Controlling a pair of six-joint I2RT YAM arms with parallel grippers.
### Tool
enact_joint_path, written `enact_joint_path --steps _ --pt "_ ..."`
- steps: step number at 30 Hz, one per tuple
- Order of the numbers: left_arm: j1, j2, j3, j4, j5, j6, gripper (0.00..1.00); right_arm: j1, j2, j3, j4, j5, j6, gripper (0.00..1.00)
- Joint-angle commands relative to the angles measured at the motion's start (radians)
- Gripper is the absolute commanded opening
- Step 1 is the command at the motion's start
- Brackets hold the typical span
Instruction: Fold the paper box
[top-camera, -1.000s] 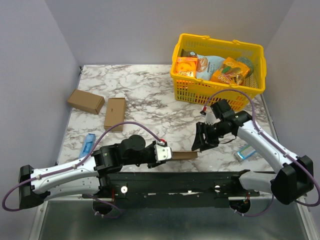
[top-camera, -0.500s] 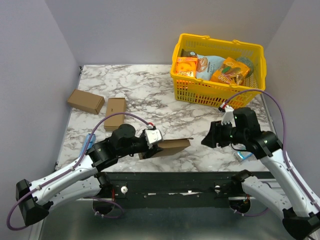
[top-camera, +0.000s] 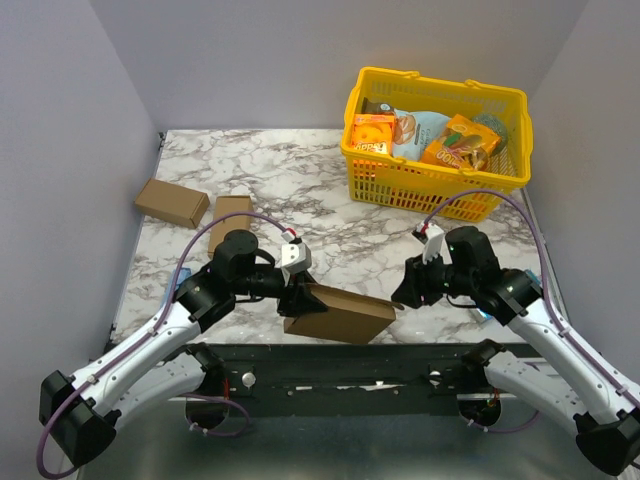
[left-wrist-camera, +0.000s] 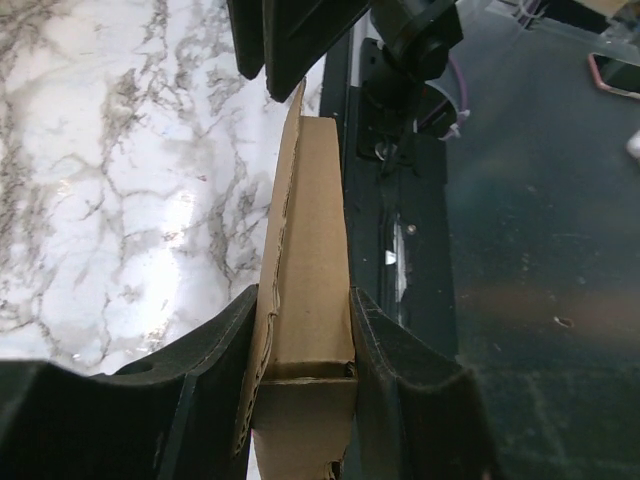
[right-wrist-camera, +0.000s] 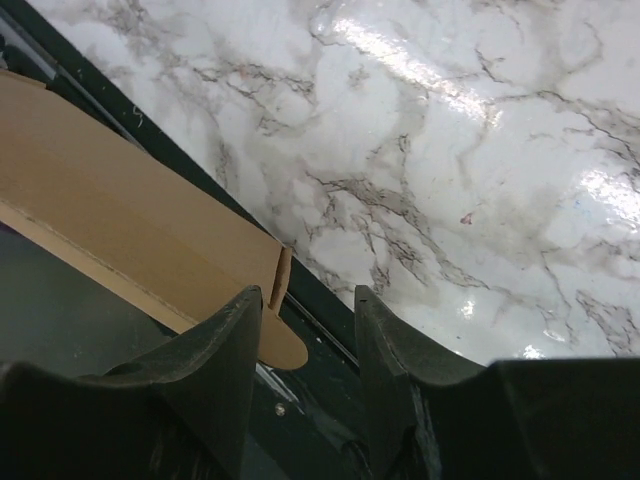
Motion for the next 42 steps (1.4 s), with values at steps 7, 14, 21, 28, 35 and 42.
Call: enact_joint_path --steps 7,14,21,28,35,42 --pt "0.031 0.011 -0.013 0.079 0.121 -0.063 0.13 0.035 -0.084 0.037 -0.032 0.07 0.015 0.48" --pt "0.058 0.034 -0.016 0.122 0.175 -0.115 0.13 0.035 -0.138 0.079 -0.098 0.017 -0.006 0.52" --pt "0.073 0.029 -0.024 0.145 0.19 -0.14 0.13 0.035 -0.13 0.099 -0.156 -0.011 -0.024 0.5" --pt "0.083 0.044 -0.022 0.157 0.205 -0.158 0.13 0.035 -0.173 0.112 -0.179 -0.026 -0.037 0.5" --pt "0.089 0.055 -0.024 0.169 0.216 -0.175 0.13 0.035 -0.189 0.135 -0.208 -0.063 -0.055 0.49" --pt "0.097 0.058 -0.03 0.202 0.236 -0.198 0.13 0.035 -0.146 0.117 -0.225 -0.089 -0.066 0.46"
